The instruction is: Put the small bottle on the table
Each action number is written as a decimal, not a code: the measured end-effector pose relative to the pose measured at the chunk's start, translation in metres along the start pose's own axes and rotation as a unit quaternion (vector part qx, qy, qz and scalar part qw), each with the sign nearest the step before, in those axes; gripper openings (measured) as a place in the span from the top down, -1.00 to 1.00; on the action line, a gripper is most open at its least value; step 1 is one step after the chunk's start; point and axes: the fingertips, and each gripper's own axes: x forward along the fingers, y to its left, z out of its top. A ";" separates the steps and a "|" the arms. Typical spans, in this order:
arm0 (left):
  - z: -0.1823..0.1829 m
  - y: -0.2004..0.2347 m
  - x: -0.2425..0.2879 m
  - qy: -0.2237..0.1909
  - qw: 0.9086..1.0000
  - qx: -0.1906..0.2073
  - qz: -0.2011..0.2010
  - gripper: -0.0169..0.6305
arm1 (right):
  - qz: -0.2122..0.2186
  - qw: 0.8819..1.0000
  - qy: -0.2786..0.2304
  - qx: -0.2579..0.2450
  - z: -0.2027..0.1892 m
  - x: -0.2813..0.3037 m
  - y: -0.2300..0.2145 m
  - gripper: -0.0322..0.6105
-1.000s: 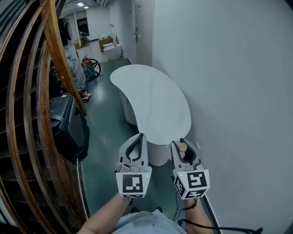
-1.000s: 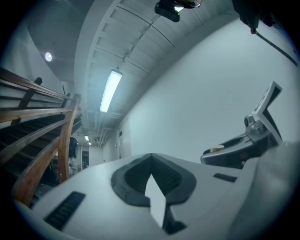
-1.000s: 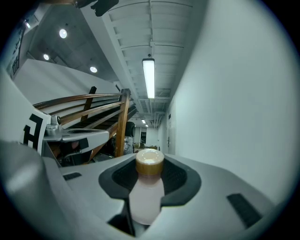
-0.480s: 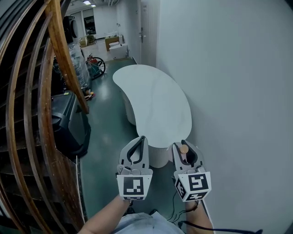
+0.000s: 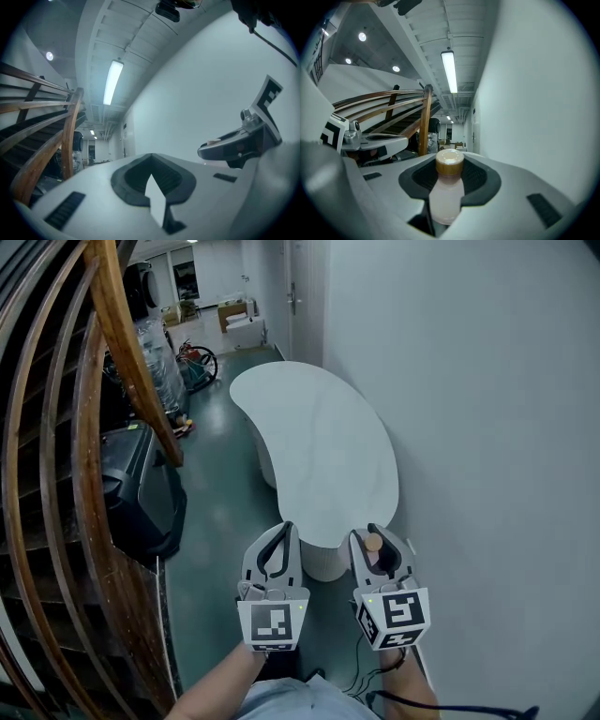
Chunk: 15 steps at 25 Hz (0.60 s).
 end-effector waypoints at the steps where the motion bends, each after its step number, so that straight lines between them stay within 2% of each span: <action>1: -0.007 0.003 0.005 0.013 1.000 0.007 -0.004 0.95 | -0.001 1.000 0.001 0.000 -0.002 0.007 -0.001 0.54; 4: -0.019 0.011 0.026 0.022 1.000 0.014 -0.012 0.95 | -0.011 1.000 0.000 0.003 -0.006 0.028 -0.010 0.54; 7: -0.015 0.024 0.055 -0.024 1.000 0.001 -0.009 0.95 | -0.018 1.000 -0.007 0.002 -0.006 0.054 -0.019 0.54; 11: -0.031 0.042 0.089 0.001 1.000 0.007 -0.019 0.95 | -0.020 1.000 -0.007 0.000 -0.003 0.094 -0.028 0.54; 15: -0.029 0.053 0.122 -0.014 0.999 0.011 -0.029 0.95 | -0.027 1.000 -0.008 -0.001 0.003 0.125 -0.040 0.54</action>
